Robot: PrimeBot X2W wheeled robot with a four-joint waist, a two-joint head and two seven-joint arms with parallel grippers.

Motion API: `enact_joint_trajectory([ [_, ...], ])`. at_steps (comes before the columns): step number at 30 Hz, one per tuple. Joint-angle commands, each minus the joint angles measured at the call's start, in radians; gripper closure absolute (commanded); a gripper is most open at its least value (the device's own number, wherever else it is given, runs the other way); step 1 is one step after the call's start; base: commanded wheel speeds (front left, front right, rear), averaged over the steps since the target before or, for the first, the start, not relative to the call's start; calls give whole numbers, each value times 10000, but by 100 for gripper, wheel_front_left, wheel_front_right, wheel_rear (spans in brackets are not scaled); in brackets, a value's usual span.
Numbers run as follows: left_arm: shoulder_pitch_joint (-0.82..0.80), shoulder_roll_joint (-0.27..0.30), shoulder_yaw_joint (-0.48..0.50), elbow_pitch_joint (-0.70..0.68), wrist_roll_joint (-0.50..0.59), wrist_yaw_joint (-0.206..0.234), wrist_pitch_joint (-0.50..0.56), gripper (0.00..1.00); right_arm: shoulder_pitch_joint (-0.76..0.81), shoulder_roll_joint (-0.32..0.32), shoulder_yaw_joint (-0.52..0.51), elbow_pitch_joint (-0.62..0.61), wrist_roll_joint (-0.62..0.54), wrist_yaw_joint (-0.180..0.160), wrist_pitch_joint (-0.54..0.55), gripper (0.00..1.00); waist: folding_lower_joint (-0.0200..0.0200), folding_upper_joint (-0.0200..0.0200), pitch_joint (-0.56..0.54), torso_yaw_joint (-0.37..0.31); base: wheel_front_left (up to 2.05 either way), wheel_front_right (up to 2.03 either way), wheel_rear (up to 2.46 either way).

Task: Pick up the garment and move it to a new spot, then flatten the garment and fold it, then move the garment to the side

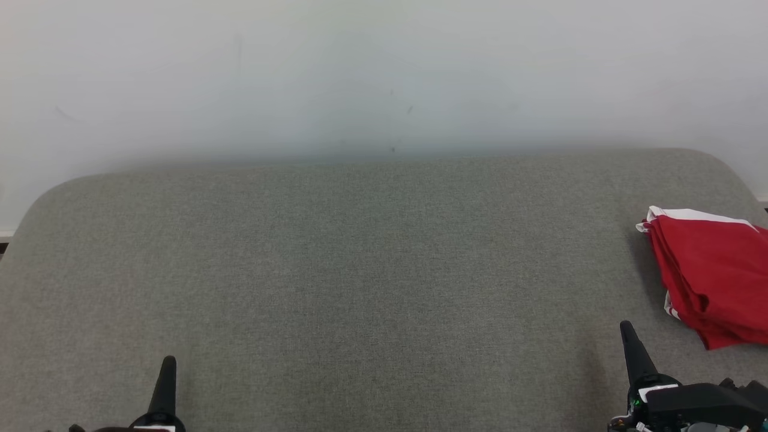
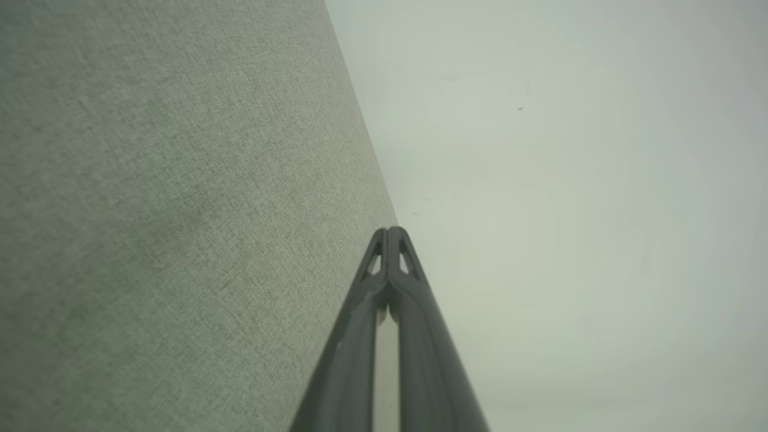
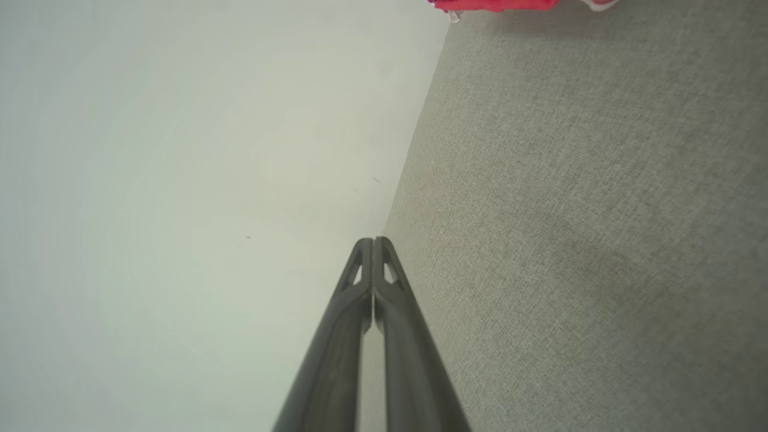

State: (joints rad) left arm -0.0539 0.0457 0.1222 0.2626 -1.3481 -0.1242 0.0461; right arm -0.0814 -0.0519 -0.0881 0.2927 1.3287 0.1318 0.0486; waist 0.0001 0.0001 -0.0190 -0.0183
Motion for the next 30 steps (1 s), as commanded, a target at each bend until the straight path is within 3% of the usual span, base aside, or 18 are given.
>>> enact_joint_trajectory([
  [1,-219,53,-15,-102,-207,-60,57,100,-144,8,-41,-100,259,-14,49,100,-1,-1,10,9,0,0,0],
  [30,-552,66,-71,-178,-2283,-102,616,100,-280,23,-243,-445,2433,-19,584,100,-1,-1,180,149,0,0,0],
])
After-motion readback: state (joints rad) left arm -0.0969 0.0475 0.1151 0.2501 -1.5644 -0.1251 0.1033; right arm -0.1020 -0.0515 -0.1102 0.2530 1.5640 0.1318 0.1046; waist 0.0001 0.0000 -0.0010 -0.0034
